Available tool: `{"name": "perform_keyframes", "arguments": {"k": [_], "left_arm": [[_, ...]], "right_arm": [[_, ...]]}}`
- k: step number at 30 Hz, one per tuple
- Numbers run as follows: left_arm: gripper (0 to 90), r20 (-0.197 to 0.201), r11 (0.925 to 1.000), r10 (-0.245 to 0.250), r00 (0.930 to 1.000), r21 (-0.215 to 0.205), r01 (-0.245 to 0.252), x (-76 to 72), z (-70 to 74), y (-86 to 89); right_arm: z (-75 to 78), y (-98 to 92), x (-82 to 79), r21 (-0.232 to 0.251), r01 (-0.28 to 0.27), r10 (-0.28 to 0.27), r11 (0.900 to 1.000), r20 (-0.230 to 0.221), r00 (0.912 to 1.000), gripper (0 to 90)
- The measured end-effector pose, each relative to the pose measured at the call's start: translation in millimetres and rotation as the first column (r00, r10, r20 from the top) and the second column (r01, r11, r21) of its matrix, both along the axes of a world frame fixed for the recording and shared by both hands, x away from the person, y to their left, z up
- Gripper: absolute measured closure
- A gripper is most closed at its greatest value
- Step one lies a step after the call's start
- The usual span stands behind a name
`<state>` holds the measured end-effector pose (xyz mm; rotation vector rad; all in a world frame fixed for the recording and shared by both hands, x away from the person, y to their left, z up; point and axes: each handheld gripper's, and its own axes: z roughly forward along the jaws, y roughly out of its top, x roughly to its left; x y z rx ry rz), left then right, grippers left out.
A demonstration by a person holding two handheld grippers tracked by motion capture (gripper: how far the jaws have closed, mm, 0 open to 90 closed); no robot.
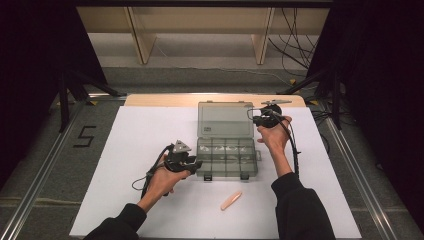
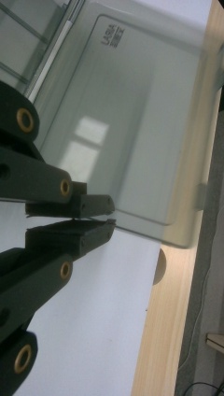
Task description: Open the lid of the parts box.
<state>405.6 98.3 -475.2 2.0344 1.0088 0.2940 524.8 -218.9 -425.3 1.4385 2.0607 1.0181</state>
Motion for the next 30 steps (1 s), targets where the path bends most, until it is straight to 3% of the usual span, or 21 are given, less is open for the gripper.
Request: {"name": "perform_keyframes", "arguments": {"k": [6, 7, 10, 11, 15, 16, 19, 22, 24, 25, 26, 28, 29, 30], "left_arm": [[63.6, 0.0, 1.0, 0.002, 1.0, -0.002, -0.002, 0.0, -0.2, 0.2], [63.6, -0.003, 1.0, -0.002, 1.0, -0.002, 0.002, 0.2, -0.3, 0.3], [63.6, -0.001, 1.0, -0.003, 1.0, 0.0, 0.003, 0.1, -0.2, 0.4], [63.6, 0.004, 1.0, 0.002, 1.0, 0.0, -0.002, -0.3, 0.0, 0.3], [63.4, 0.008, 1.0, 0.003, 1.0, -0.004, -0.003, -0.9, 0.5, 0.1], [63.0, 0.005, 1.0, -0.004, 1.0, -0.005, 0.004, -0.8, 0.8, 0.5], [61.5, 0.007, 1.0, -0.003, 1.0, -0.006, 0.003, -1.1, 1.2, 0.7], [57.4, 0.013, 0.9998, 0.004, 0.9999, -0.021, -0.004, -2.2, 3.0, 1.2], [54.7, 0.016, 0.9996, -0.001, 0.9999, -0.028, 0.002, -2.4, 4.0, 1.6], [53.5, 0.018, 0.9992, 0.009, 0.9998, -0.038, -0.008, -4.4, 6.0, 2.1], [52.4, 0.018, 0.9992, 0.009, 0.9998, -0.038, -0.008, -4.4, 6.0, 2.1], [51.7, 0.028, 0.9991, -0.002, 0.9996, -0.042, 0.004, -6.1, 8.7, 3.9], [50.1, 0.034, 0.9987, -0.003, 0.9994, -0.051, 0.005, -8.0, 11.3, 5.7], [49.6, 0.03, 0.9983, 0.0, 0.9995, -0.059, 0.002, -9.3, 12.3, 6.3]], "right_arm": [[0.7, -1.7, -2.9, -0.006, -0.022, 0.022, 1.0, -0.023, 0.9995, 82.7], [1.1, 0.8, -3.9, 0.017, -0.004, 0.005, 1.0, -0.024, 0.9997, 82.1], [-0.3, 2.3, -6.0, -0.006, -0.066, 0.066, 0.998, 0.006, 0.9978, 77.9], [1.5, 5.3, -9.3, 0.017, -0.061, 0.061, 0.998, -0.021, 0.9979, 76.8], [3.5, 8.5, -15.3, 0.025, -0.102, 0.102, 0.994, 0.021, 0.9946, 70.3], [4.0, 7.8, -15.7, 0.008, -0.13, 0.13, 0.991, 0.048, 0.9904, 68.2], [7.8, 8.2, -19.9, 0.019, -0.156, 0.154, 0.988, 0.06, 0.9862, 64.4], [14.9, 10.2, -30.8, 0.076, -0.228, 0.222, 0.971, 0.075, 0.9721, 57.2], [16.2, 11.0, -33.9, 0.074, -0.247, 0.241, 0.966, 0.079, 0.9673, 55.9], [19.3, 12.5, -41.3, 0.078, -0.274, 0.269, 0.958, 0.072, 0.9605, 53.7], [19.3, 12.5, -41.3, 0.078, -0.274, 0.269, 0.958, 0.072, 0.9605, 53.7], [20.6, 13.6, -47.4, 0.086, -0.301, 0.295, 0.95, 0.084, 0.952, 51.7], [22.0, 14.3, -53.3, 0.074, -0.333, 0.327, 0.94, 0.086, 0.9412, 49.6], [22.2, 14.9, -55.8, 0.063, -0.34, 0.333, 0.938, 0.103, 0.9373, 49.1]]}}
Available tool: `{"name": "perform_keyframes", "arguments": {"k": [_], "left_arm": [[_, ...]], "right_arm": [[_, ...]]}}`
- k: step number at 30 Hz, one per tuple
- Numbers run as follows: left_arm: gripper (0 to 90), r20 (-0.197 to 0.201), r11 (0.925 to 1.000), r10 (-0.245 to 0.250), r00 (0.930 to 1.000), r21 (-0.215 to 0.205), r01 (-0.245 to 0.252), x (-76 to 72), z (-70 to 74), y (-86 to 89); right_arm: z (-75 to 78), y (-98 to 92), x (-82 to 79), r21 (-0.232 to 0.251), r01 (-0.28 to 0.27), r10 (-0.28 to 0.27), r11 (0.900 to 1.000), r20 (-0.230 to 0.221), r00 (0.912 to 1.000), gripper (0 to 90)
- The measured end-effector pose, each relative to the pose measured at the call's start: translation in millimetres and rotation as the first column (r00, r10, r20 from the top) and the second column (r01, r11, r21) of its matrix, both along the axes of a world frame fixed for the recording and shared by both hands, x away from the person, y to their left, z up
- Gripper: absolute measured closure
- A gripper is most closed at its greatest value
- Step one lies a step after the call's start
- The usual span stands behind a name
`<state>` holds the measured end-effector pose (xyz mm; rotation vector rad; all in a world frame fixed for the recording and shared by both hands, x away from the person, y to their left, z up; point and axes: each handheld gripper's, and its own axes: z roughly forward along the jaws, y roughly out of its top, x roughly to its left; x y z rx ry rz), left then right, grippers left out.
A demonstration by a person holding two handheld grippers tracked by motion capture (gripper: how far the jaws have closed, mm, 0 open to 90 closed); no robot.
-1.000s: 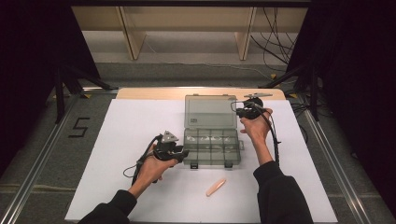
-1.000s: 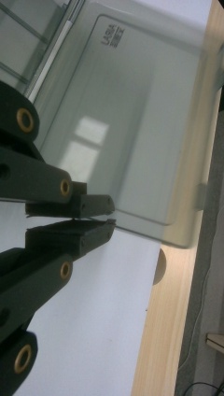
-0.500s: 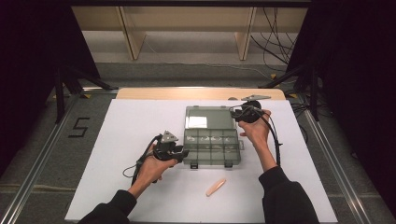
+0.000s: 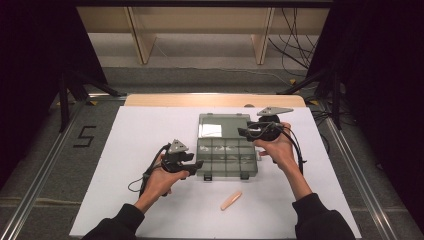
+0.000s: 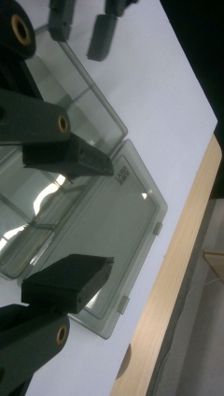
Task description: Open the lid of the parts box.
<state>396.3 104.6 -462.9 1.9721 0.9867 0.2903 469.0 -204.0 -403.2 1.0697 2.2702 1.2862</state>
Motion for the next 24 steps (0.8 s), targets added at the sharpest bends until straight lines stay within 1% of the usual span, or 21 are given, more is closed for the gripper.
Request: {"name": "perform_keyframes", "arguments": {"k": [1, 2, 3, 5, 6, 8, 9, 10, 11, 12, 13, 14, 15, 16, 17, 18, 19, 20, 22, 23, 24], "left_arm": [[48.9, 0.002, 1.0, -0.003, 1.0, 0.0, 0.003, -1.4, 1.2, 0.9], [48.3, 0.002, 1.0, -0.003, 1.0, 0.0, 0.003, -1.4, 1.2, 0.9], [47.8, 0.012, 0.9998, -0.011, 0.9999, -0.014, 0.011, -4.7, 2.5, 2.7], [46.7, 0.015, 0.9996, -0.017, 0.9997, -0.021, 0.017, -8.1, 4.2, 5.2], [46.1, 0.015, 0.9996, -0.017, 0.9997, -0.021, 0.017, -8.1, 4.2, 5.2], [44.6, 0.019, 0.9995, -0.019, 0.9996, -0.026, 0.019, -11.1, 5.7, 7.3], [43.9, 0.03, 0.9988, -0.008, 0.9995, -0.048, 0.009, -13.8, 6.8, 7.1], [42.9, 0.03, 0.9988, -0.008, 0.9995, -0.048, 0.009, -13.8, 6.8, 7.1], [42.2, 0.041, 0.999, -0.024, 0.9989, -0.037, 0.025, -15.8, 9.2, 9.1], [41.5, 0.041, 0.999, -0.024, 0.9989, -0.037, 0.025, -15.8, 9.2, 9.1], [40.7, 0.054, 0.9982, -0.013, 0.9984, -0.057, 0.016, -18.6, 10.6, 8.2], [40.1, 0.054, 0.9982, -0.013, 0.9984, -0.057, 0.016, -18.6, 10.6, 8.2], [39.5, 0.063, 0.9982, -0.014, 0.9979, -0.058, 0.017, -19.9, 11.3, 8.4], [39.5, 0.068, 0.9983, -0.015, 0.9976, -0.056, 0.019, -21.3, 12.3, 8.6], [38.3, 0.08, 0.9979, -0.017, 0.9966, -0.061, 0.022, -22.5, 12.7, 8.8], [38.3, 0.085, 0.9977, -0.021, 0.9962, -0.063, 0.026, -23.9, 13.6, 9.3], [37.7, 0.094, 0.9972, -0.021, 0.9954, -0.07, 0.028, -25.3, 14.1, 9.5], [36.6, 0.104, 0.9964, -0.029, 0.9942, -0.076, 0.037, -28.5, 15.9, 10.4], [35.9, 0.112, 0.996, -0.029, 0.9933, -0.08, 0.038, -30.3, 16.7, 10.6], [35.5, 0.129, 0.9953, -0.039, 0.991, -0.084, 0.05, -33.7, 18.1, 10.8], [35.0, 0.129, 0.9953, -0.039, 0.991, -0.084, 0.05, -33.7, 18.1, 10.8]], "right_arm": [[1.1, 0.1, -2.2, -0.011, -0.022, 0.022, 1.0, 0.002, 0.9998, 47.7], [1.1, 0.1, -2.2, -0.011, -0.022, 0.022, 1.0, 0.002, 0.9998, 47.7], [3.9, 1.4, -7.4, -0.03, -0.038, 0.038, 0.999, 0.005, 0.9993, 45.8], [6.4, 3.3, -13.0, -0.031, -0.068, 0.068, 0.997, 0.015, 0.9975, 44.0], [6.4, 3.3, -13.0, -0.031, -0.068, 0.068, 0.997, 0.015, 0.9975, 44.0], [9.8, 5.4, -20.1, -0.049, -0.094, 0.094, 0.994, 0.005, 0.9956, 41.8], [11.9, 8.2, -26.3, -0.062, -0.131, 0.132, 0.989, 0.011, 0.9912, 39.8], [11.9, 8.2, -26.3, -0.062, -0.131, 0.132, 0.989, 0.011, 0.9912, 39.8], [14.5, 10.7, -33.1, -0.082, -0.164, 0.165, 0.983, 0.012, 0.9862, 38.1], [14.5, 10.7, -33.1, -0.082, -0.164, 0.165, 0.983, 0.012, 0.9862, 38.1], [16.4, 13.7, -40.2, -0.096, -0.194, 0.195, 0.976, 0.011, 0.9806, 36.6], [17.0, 15.0, -43.1, -0.108, -0.212, 0.215, 0.971, 0.018, 0.9765, 35.9], [17.3, 16.6, -46.3, -0.116, -0.224, 0.228, 0.968, 0.022, 0.9734, 34.4], [17.3, 16.6, -46.3, -0.116, -0.224, 0.228, 0.968, 0.022, 0.9734, 34.4], [17.3, 19.6, -52.3, -0.134, -0.255, 0.26, 0.958, 0.02, 0.9655, 33.4], [17.3, 19.6, -52.3, -0.134, -0.255, 0.26, 0.958, 0.02, 0.9655, 33.4], [17.1, 20.9, -54.9, -0.15, -0.27, 0.276, 0.951, 0.017, 0.9611, 32.9], [16.0, 23.9, -60.6, -0.178, -0.298, 0.306, 0.938, 0.014, 0.952, 31.9], [14.4, 26.5, -66.2, -0.196, -0.327, 0.335, 0.924, 0.007, 0.9422, 31.6], [13.4, 27.8, -68.8, -0.201, -0.345, 0.351, 0.917, -0.002, 0.9363, 31.2], [12.3, 29.0, -70.9, -0.215, -0.359, 0.367, 0.908, -0.001, 0.9301, 30.8]]}}
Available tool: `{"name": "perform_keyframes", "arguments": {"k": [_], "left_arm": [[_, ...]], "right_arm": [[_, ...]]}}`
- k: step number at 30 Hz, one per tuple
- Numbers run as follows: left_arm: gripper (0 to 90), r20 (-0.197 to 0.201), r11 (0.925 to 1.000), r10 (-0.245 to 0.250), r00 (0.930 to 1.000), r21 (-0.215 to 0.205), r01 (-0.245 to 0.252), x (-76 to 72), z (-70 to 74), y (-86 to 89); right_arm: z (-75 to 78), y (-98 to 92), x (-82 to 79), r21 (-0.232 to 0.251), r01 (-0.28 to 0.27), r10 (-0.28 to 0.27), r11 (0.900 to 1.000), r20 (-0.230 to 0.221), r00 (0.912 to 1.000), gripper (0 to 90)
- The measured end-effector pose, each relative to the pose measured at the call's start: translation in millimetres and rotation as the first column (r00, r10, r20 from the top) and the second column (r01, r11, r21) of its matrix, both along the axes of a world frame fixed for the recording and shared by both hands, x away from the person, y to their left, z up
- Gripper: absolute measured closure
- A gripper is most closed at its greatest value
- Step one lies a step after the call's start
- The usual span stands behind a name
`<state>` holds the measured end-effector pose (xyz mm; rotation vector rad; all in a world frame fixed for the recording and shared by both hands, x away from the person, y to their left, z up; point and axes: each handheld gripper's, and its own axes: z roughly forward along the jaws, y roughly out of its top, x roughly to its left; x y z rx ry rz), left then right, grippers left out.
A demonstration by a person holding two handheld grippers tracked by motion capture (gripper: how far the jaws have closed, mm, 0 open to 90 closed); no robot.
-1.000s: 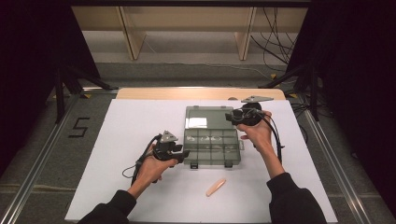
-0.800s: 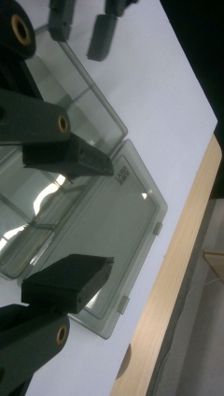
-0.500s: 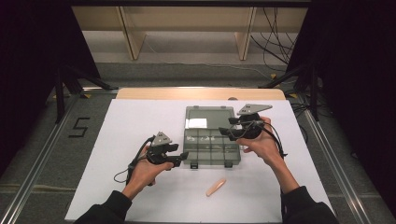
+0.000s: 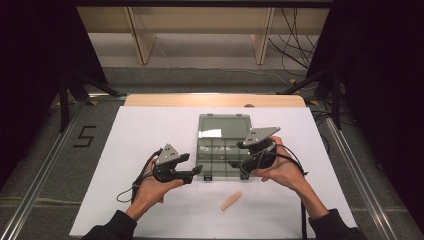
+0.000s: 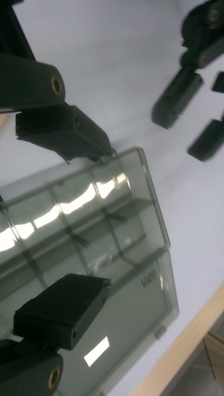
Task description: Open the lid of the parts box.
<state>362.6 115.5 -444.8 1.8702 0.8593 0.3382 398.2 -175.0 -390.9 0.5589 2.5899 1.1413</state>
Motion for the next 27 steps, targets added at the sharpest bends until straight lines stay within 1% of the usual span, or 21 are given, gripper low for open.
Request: {"name": "perform_keyframes", "arguments": {"k": [1, 2, 3, 4, 6, 7, 8, 10, 12, 14, 15, 17, 18, 19, 20, 21, 22, 25, 26, 27], "left_arm": [[34.8, 0.014, 1.0, -0.008, 0.9999, 0.002, 0.008, -4.0, 1.7, 0.1], [34.5, 0.022, 0.9999, -0.015, 0.9996, 0.001, 0.015, -5.6, 2.5, 0.2], [34.3, 0.026, 0.9998, -0.02, 0.9995, -0.005, 0.02, -7.2, 3.0, 0.4], [33.9, 0.04, 0.9998, -0.022, 0.999, 0.002, 0.022, -8.9, 4.1, 1.2], [33.3, 0.045, 0.9995, -0.03, 0.9985, -0.001, 0.03, -10.2, 4.6, 2.0], [33.1, 0.053, 0.9994, -0.033, 0.9981, -0.004, 0.034, -11.8, 5.1, 2.6], [32.9, 0.063, 0.9994, -0.034, 0.9974, -0.005, 0.035, -14.8, 5.9, 4.1], [32.5, 0.071, 0.9993, -0.036, 0.9968, -0.005, 0.037, -17.3, 6.5, 5.8], [32.2, 0.074, 0.9992, -0.038, 0.9965, -0.005, 0.038, -18.4, 6.7, 6.7], [32.0, 0.086, 0.9988, -0.046, 0.9952, -0.009, 0.047, -21.7, 6.9, 7.9], [31.7, 0.086, 0.9988, -0.046, 0.9952, -0.009, 0.047, -21.7, 6.9, 7.9], [31.2, 0.099, 0.9981, -0.061, 0.9932, 0.013, 0.06, -24.9, 6.0, 9.6], [31.2, 0.103, 0.9981, -0.06, 0.9928, 0.016, 0.059, -26.1, 5.5, 10.3], [31.1, 0.103, 0.9981, -0.06, 0.9928, 0.016, 0.059, -26.1, 5.5, 10.3], [31.1, 0.102, 0.9976, -0.069, 0.9924, 0.014, 0.068, -26.9, 5.1, 11.0], [30.8, 0.102, 0.9978, -0.066, 0.9926, 0.003, 0.066, -28.7, 5.4, 12.4], [30.4, 0.102, 0.9978, -0.066, 0.9926, 0.003, 0.066, -28.7, 5.4, 12.4], [29.6, 0.109, 0.9981, -0.06, 0.9923, -0.006, 0.061, -30.6, 6.6, 15.0], [29.2, 0.114, 0.9983, -0.057, 0.9918, -0.006, 0.059, -31.0, 6.6, 16.1], [29.2, 0.111, 0.9986, -0.051, 0.9925, -0.01, 0.053, -31.8, 6.6, 16.9]], "right_arm": [[-1.0, 1.3, -2.4, -0.011, -0.017, 0.017, 1.0, 0.001, 0.9998, 30.1], [-2.0, 2.6, -5.0, -0.021, -0.037, 0.037, 0.999, 0.001, 0.9993, 29.2], [-3.3, 4.1, -7.6, -0.027, -0.046, 0.046, 0.999, 0.008, 0.9989, 28.9], [-3.6, 4.8, -10.0, -0.039, -0.064, 0.064, 0.997, -0.005, 0.998, 28.4], [-4.5, 6.0, -12.5, -0.048, -0.072, 0.072, 0.996, -0.008, 0.9974, 27.1], [-6.3, 8.3, -16.9, -0.066, -0.098, 0.097, 0.993, -0.019, 0.9951, 26.2], [-7.5, 9.4, -18.7, -0.073, -0.107, 0.105, 0.992, -0.022, 0.9942, 25.3], [-9.7, 11.2, -21.8, -0.094, -0.127, 0.125, 0.987, -0.034, 0.9916, 23.4], [-11.2, 12.1, -23.0, -0.1, -0.136, 0.133, 0.986, -0.036, 0.9904, 23.0], [-16.1, 13.9, -26.4, -0.123, -0.162, 0.158, 0.979, -0.039, 0.9867, 21.2], [-16.1, 13.9, -26.4, -0.123, -0.162, 0.158, 0.979, -0.039, 0.9867, 21.2], [-20.9, 15.6, -28.6, -0.145, -0.183, 0.177, 0.972, -0.049, 0.9829, 21.2], [-22.8, 16.5, -29.2, -0.154, -0.189, 0.183, 0.97, -0.052, 0.9818, 21.4], [-22.8, 16.5, -29.2, -0.154, -0.189, 0.183, 0.97, -0.052, 0.9818, 21.4], [-24.0, 17.1, -29.9, -0.167, -0.195, 0.188, 0.966, -0.057, 0.9805, 21.4], [-25.7, 18.3, -31.1, -0.19, -0.207, 0.2, 0.96, -0.054, 0.9782, 21.8], [-25.7, 18.3, -31.1, -0.19, -0.207, 0.2, 0.96, -0.054, 0.9782, 21.8], [-27.2, 20.1, -33.0, -0.205, -0.23, 0.221, 0.952, -0.062, 0.9732, 22.2], [-28.6, 21.8, -34.3, -0.22, -0.24, 0.231, 0.946, -0.066, 0.9707, 22.3], [-28.6, 21.8, -34.3, -0.22, -0.24, 0.231, 0.946, -0.066, 0.9707, 22.3]]}}
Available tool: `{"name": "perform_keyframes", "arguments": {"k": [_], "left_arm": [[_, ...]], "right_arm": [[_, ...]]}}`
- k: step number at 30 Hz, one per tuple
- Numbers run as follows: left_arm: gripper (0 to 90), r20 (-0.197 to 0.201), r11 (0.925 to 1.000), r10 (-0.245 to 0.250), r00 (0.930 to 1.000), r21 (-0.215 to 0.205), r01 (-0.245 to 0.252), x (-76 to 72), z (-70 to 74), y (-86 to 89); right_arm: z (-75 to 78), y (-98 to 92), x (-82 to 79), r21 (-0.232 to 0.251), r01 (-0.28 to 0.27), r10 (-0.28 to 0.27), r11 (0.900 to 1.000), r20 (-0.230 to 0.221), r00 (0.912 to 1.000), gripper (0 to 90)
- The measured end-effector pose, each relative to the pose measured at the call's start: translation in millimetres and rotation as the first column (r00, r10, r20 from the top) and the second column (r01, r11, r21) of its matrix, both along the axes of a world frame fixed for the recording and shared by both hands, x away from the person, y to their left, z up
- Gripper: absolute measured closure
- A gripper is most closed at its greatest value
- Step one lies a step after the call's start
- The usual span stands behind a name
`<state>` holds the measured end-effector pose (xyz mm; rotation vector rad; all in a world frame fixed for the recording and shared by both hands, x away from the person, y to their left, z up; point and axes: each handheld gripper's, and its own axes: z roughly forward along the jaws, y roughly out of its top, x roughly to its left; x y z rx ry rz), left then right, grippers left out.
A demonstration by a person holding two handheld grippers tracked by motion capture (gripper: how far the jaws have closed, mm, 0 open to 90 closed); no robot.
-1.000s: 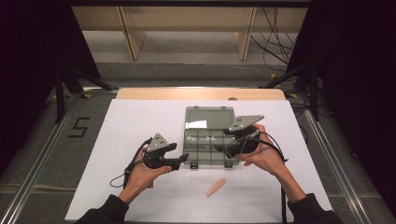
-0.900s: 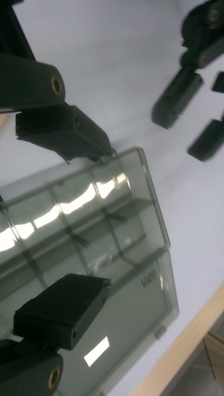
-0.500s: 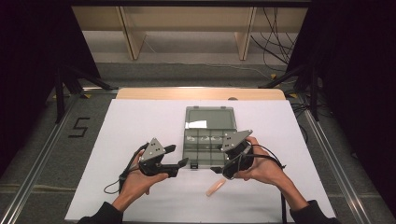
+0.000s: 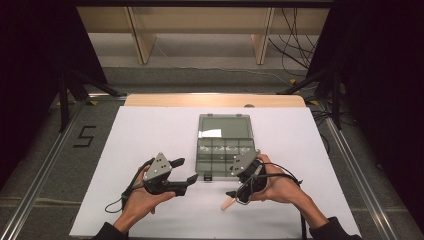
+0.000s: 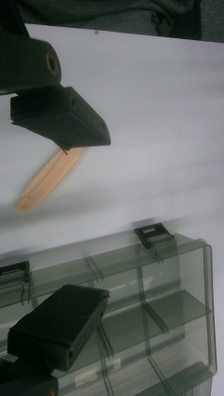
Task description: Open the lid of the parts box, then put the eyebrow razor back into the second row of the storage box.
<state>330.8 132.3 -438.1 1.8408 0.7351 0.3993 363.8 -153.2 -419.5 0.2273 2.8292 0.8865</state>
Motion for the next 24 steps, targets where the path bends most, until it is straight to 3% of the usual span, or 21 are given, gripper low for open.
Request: {"name": "perform_keyframes", "arguments": {"k": [8, 15, 24], "left_arm": [[27.1, 0.01, 0.9997, 0.02, 0.9998, -0.017, -0.02, -5.4, -0.5, 8.7], [26.6, 0.028, 0.9998, 0.017, 0.9995, -0.005, -0.017, -9.7, 0.2, 15.1], [26.5, 0.035, 0.9999, 0.011, 0.9993, -0.004, -0.011, -17.4, 0.3, 15.9]], "right_arm": [[-8.0, 5.8, -4.4, -0.063, -0.056, 0.055, 0.996, -0.026, 0.9982, 22.7], [-12.6, 6.1, -7.3, -0.085, -0.062, 0.058, 0.994, -0.051, 0.997, 23.1], [-17.1, 8.7, -9.1, -0.124, -0.073, 0.068, 0.99, -0.047, 0.9966, 24.2]]}}
